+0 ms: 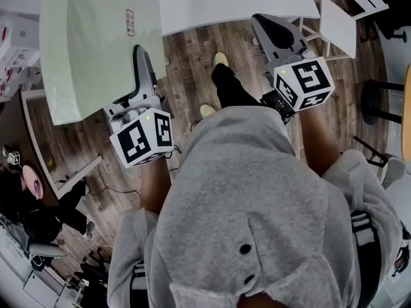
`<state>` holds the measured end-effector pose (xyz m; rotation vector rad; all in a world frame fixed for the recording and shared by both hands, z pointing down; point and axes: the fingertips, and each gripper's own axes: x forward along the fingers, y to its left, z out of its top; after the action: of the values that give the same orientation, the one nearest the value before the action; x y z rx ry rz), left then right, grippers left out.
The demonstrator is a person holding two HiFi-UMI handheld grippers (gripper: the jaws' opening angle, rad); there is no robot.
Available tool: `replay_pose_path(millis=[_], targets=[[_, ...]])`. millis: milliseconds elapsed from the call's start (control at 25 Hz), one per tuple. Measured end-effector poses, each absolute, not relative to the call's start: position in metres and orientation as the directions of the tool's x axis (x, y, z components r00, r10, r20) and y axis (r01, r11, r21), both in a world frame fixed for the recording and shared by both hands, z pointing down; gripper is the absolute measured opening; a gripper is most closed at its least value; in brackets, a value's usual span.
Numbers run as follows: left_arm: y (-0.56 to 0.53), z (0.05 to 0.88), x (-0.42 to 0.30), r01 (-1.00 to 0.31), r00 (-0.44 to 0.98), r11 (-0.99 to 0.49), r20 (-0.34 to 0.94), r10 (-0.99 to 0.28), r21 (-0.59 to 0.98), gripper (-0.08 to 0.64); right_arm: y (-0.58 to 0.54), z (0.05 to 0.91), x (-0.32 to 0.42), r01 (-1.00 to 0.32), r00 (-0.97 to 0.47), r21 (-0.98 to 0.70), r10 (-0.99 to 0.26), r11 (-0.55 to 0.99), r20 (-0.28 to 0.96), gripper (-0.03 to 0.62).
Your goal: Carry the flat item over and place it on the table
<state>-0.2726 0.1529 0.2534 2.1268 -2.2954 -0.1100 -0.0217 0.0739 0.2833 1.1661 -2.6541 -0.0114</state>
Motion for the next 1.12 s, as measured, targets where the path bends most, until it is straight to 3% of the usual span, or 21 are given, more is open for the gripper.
replay_pose_path(millis=[1120], targets=[[0.013,0.264,-0.256,-0.996,-0.083,0.083,0.008,-0.997,0.036,0.273,-0.070,0.300,-0.002,-0.722,-0.653,0.093,-0.719,0.686,0.238,0.028]])
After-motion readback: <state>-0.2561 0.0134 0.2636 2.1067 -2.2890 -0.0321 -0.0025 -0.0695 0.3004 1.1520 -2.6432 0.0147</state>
